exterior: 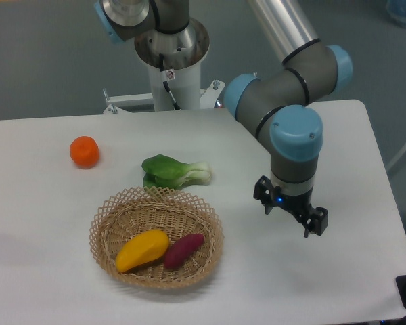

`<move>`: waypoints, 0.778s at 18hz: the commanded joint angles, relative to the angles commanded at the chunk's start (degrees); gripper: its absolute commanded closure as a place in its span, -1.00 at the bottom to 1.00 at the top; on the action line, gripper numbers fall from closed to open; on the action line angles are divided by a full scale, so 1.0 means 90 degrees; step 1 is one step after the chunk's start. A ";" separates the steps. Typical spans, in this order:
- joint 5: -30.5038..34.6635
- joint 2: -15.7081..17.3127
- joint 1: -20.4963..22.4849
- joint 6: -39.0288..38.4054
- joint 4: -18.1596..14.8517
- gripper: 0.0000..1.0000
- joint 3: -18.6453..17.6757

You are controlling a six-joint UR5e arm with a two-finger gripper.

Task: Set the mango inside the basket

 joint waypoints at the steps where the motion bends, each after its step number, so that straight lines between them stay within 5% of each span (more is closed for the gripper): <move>1: -0.0049 0.0010 0.0039 0.0127 -0.0166 -1.00 0.0078; 4: -0.0049 -0.0049 0.0117 0.0353 -0.0567 -1.00 0.0351; 14: -0.0020 -0.0088 0.0303 0.0685 -0.0548 -1.00 0.0332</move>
